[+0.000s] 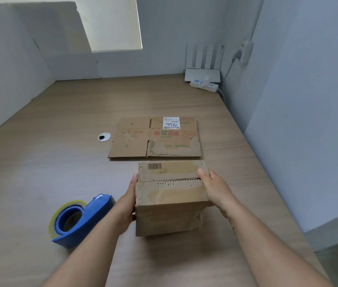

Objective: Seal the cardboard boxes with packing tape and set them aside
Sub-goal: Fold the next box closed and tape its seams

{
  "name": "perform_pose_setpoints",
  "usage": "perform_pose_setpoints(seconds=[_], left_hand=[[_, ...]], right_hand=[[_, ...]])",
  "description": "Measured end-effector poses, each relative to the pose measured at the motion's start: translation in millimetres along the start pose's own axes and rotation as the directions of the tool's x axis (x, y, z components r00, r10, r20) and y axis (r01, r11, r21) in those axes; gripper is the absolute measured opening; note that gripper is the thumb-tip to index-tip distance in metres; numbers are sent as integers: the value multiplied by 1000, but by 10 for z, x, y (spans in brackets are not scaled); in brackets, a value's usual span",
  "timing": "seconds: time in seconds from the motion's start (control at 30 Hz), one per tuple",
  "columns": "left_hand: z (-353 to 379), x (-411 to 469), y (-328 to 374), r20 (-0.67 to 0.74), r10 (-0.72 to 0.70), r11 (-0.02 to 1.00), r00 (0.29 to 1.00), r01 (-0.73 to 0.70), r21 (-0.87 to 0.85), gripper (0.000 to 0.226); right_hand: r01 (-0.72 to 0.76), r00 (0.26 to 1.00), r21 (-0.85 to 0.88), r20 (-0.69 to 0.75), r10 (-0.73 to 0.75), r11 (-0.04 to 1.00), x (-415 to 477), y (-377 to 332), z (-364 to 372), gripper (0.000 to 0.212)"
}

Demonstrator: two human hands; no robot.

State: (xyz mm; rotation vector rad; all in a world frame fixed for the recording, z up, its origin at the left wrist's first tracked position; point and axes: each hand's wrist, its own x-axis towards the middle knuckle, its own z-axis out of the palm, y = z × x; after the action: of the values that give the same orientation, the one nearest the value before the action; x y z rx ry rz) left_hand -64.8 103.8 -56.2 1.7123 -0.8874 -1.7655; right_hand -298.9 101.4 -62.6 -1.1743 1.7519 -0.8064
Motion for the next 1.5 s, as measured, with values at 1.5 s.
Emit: perform_pose_setpoints(seconds=[1.5], left_hand=[[-178, 333, 220, -5, -326, 942, 946, 324, -89, 64]], right_hand=[[-509, 800, 118, 430, 418, 853, 318, -141, 158, 73]])
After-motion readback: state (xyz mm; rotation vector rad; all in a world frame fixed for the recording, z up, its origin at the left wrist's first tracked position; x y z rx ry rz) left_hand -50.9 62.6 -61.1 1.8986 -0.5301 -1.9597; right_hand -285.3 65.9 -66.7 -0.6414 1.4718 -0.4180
